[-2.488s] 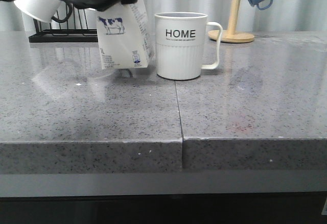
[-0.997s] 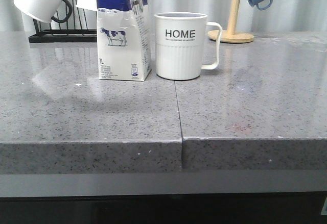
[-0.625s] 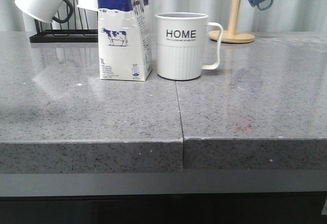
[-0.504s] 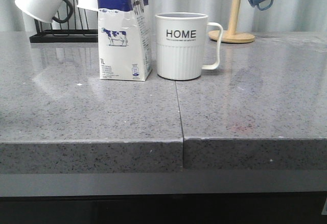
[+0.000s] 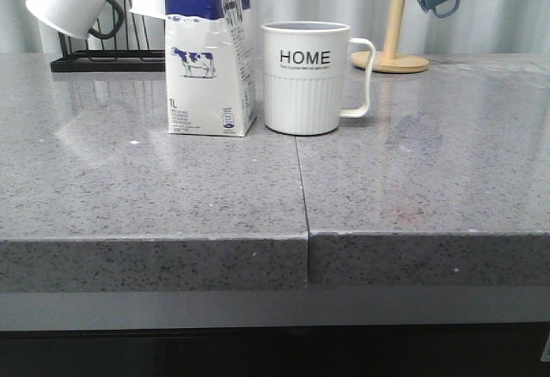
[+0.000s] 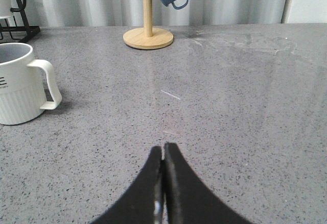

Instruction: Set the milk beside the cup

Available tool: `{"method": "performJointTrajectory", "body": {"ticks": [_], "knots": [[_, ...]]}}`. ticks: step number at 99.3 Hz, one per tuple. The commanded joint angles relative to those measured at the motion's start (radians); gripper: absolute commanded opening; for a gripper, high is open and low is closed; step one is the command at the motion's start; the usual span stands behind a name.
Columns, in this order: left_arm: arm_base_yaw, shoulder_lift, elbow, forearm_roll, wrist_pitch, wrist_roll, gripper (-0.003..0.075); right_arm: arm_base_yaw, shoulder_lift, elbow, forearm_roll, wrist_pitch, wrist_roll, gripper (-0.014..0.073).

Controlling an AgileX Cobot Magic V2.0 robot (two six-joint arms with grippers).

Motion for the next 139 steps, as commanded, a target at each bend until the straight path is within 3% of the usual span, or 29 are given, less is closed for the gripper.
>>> {"method": "performJointTrajectory", "body": {"ticks": [1,17,103,139], "knots": [[0.003,-0.031,-0.001,0.003,-0.055,-0.013,0.0368,-0.007,0.009,-0.027,-0.008,-0.075,0.002,-0.0068],[0.003,-0.06,0.015,0.003,-0.059,-0.013,-0.002,-0.007,0.009,-0.027,-0.008,-0.075,0.002,-0.0068],[0.011,-0.063,0.017,0.035,-0.087,-0.008,-0.0021,-0.007,0.009,-0.027,-0.008,-0.075,0.002,-0.0068],[0.105,-0.246,0.141,0.132,-0.029,-0.028,-0.0021,-0.007,0.009,-0.027,-0.008,-0.075,0.002,-0.0068]]}}
